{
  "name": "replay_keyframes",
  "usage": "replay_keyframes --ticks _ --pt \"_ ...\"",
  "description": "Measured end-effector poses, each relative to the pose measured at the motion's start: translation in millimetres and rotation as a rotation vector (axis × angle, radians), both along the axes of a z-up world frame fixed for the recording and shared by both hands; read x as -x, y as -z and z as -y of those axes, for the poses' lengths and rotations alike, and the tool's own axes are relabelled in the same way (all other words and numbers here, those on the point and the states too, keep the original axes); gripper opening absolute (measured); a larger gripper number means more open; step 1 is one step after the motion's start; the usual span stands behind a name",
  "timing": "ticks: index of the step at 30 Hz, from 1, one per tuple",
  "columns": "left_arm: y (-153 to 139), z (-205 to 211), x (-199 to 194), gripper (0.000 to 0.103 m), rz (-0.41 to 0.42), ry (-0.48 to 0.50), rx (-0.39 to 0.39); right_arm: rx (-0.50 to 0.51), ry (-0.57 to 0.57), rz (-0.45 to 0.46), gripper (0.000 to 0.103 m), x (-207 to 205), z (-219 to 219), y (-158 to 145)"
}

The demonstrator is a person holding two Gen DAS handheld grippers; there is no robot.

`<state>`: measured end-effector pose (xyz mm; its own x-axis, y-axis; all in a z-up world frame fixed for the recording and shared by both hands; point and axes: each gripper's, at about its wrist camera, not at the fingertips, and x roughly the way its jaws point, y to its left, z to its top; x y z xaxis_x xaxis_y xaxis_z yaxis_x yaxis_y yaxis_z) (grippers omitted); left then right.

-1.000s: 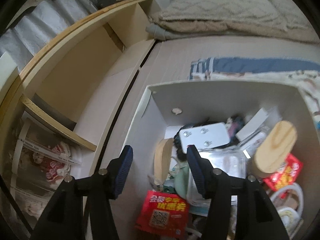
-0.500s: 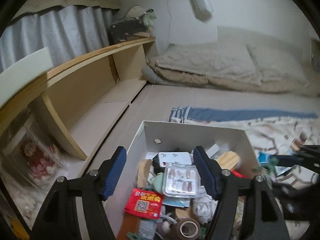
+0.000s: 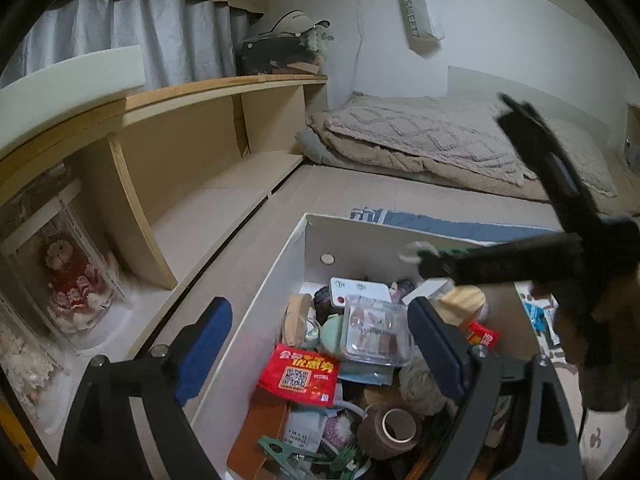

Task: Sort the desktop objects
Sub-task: 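Lower the green clothespin into the white box and open the right tool, then withdraw both open tools up and away from the white box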

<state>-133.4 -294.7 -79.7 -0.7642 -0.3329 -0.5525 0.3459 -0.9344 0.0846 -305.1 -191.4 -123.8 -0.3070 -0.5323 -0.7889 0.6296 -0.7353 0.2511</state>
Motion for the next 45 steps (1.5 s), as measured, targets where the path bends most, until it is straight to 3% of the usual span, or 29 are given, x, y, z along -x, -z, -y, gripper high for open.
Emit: replay_keyframes --ticks 4,6,10,14,17,20,27,36,45 --pt "7 4 1 0.090 0.010 -0.008 -0.010 -0.042 0.011 0.013 0.056 14 12 8" --pt "8 4 1 0.090 0.013 -0.009 -0.015 -0.055 0.017 0.018 0.072 20 15 11" --pt "9 4 2 0.090 0.013 -0.003 -0.020 -0.096 0.040 -0.032 0.073 25 17 14" --pt "10 3 2 0.090 0.015 -0.001 -0.021 -0.052 0.045 -0.021 0.075 28 9 10" --pt "8 1 0 0.090 0.006 0.004 -0.033 0.004 0.044 -0.038 0.093 23 0 2" --pt "2 -2 -2 0.090 -0.007 0.006 -0.026 0.066 0.046 -0.084 0.102 13 -14 -10" --pt "-16 -9 -11 0.102 -0.048 0.012 -0.070 0.087 0.055 -0.199 0.103 -14 -42 -27" --pt "-47 -39 -30 0.103 -0.083 -0.009 0.028 0.134 0.062 -0.252 0.103 -46 -89 -51" --pt "-87 -68 -58 0.103 -0.122 -0.002 0.000 0.138 0.056 -0.307 0.103 -84 -136 -84"
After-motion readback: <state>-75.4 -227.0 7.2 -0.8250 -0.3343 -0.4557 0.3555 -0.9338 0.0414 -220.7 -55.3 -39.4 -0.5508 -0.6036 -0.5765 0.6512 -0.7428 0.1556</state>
